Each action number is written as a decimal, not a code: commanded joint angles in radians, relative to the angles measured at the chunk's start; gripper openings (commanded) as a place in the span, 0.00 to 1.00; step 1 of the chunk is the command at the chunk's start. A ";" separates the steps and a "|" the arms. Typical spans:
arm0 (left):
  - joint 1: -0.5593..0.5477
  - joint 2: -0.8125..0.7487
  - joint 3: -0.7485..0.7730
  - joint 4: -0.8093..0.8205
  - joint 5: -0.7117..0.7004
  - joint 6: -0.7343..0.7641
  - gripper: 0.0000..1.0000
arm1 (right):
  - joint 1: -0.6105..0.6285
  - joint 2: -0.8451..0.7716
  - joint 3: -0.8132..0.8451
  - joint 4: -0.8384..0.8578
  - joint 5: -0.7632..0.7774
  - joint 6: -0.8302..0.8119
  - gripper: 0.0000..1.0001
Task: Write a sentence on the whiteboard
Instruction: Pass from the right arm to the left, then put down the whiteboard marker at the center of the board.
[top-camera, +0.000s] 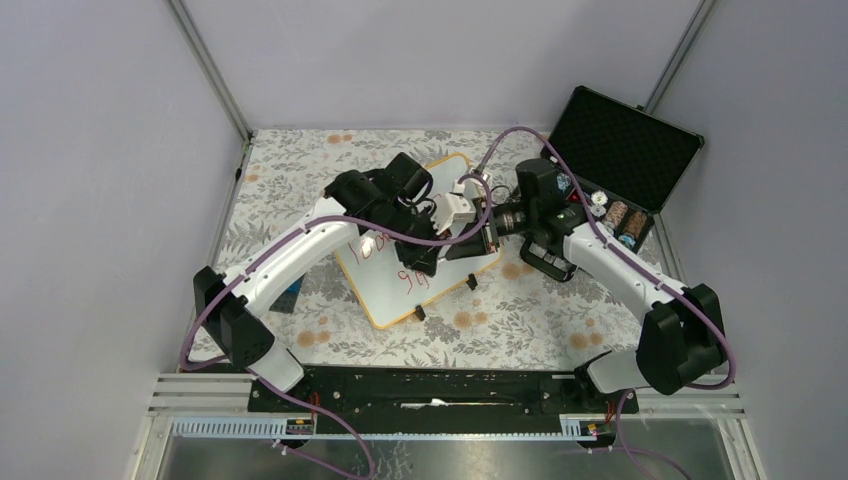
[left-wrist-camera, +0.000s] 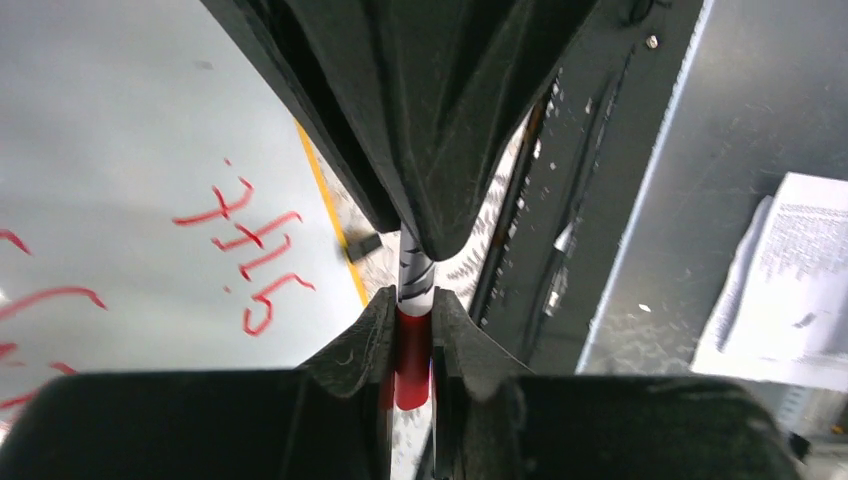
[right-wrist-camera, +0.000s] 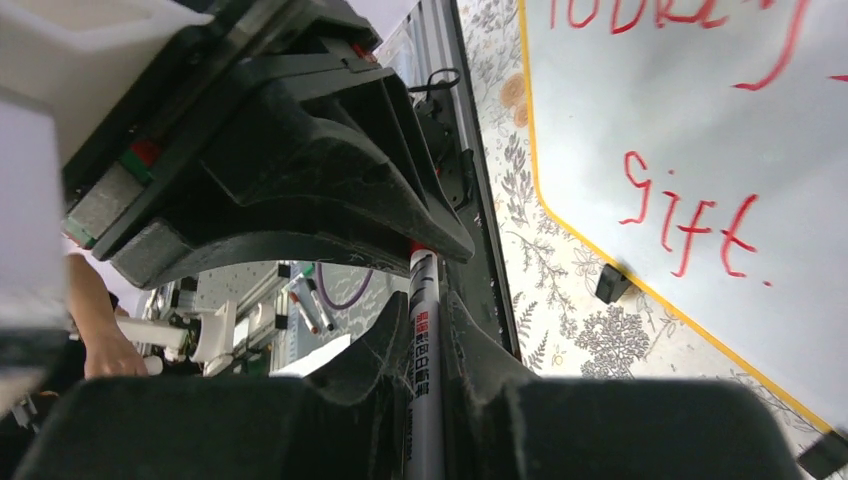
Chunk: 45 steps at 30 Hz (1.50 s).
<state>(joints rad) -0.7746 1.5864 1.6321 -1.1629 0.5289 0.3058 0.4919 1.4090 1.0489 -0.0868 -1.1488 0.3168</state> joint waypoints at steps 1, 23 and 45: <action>-0.020 -0.053 -0.033 0.425 0.023 0.014 0.00 | -0.060 -0.039 0.069 -0.010 -0.056 0.003 0.21; -0.148 0.077 -0.243 0.372 -0.071 -0.004 0.04 | -0.542 -0.123 0.105 -0.009 0.054 0.043 1.00; -0.334 0.363 -0.302 0.533 -0.214 -0.087 0.25 | -0.621 -0.137 0.088 -0.026 -0.002 -0.003 1.00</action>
<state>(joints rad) -1.0962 1.9339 1.3380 -0.6731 0.3351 0.2363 -0.1268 1.2980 1.1259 -0.1265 -1.1088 0.3347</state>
